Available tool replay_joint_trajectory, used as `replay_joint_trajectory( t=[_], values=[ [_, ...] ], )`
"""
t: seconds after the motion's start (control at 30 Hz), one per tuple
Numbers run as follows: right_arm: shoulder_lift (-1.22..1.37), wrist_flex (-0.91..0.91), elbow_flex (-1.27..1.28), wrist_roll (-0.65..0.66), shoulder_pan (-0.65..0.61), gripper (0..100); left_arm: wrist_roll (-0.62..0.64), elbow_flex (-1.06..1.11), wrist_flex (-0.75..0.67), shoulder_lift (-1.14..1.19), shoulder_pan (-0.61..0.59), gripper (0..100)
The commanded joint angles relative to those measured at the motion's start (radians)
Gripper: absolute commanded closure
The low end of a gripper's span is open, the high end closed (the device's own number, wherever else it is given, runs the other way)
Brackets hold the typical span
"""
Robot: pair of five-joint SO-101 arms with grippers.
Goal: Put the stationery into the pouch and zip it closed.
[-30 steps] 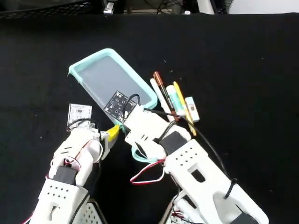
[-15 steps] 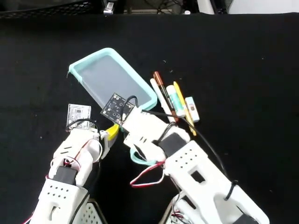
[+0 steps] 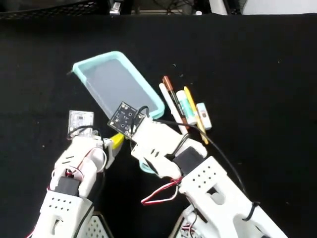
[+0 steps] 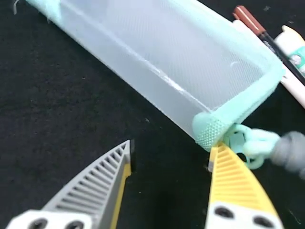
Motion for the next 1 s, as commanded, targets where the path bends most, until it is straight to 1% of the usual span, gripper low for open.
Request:
replay_joint_trajectory(
  t=[0.0, 0.4, 0.57, 0.63, 0.73, 0.77, 0.8, 0.87, 0.97],
  values=[
    [-0.031, 0.006, -0.007, -0.012, -0.011, 98.6, -0.009, -0.071, 0.006, -0.005, -0.053, 73],
    [-0.031, 0.002, 0.004, -0.009, -0.011, 98.6, -0.009, -0.085, 0.006, -0.005, -0.047, 73],
    [-0.031, -0.005, 0.047, -0.008, -0.011, 98.3, -0.101, -0.050, 0.006, -0.005, -0.065, 73],
    [-0.031, -0.034, 0.054, -0.020, -0.009, 94.9, -0.109, -0.051, 0.000, -0.005, -0.114, 73],
    [-0.030, -0.051, 0.056, -0.115, 0.002, 80.1, -0.106, -0.073, 0.002, -0.005, -0.226, 73],
    [-0.028, -0.052, 0.056, -0.135, 0.002, 76.6, -0.091, -0.084, 0.002, -0.005, -0.262, 73],
    [-0.028, -0.054, 0.056, -0.140, 0.000, 76.0, -0.058, -0.093, 0.002, -0.005, -0.291, 73],
    [-0.016, -0.054, 0.051, -0.138, -0.017, 78.7, -0.005, -0.111, 0.000, -0.005, -0.332, 73],
    [0.044, -0.057, 0.045, -0.137, -0.089, 84.1, 0.008, -0.119, 0.000, -0.003, -0.328, 73]
  ],
)
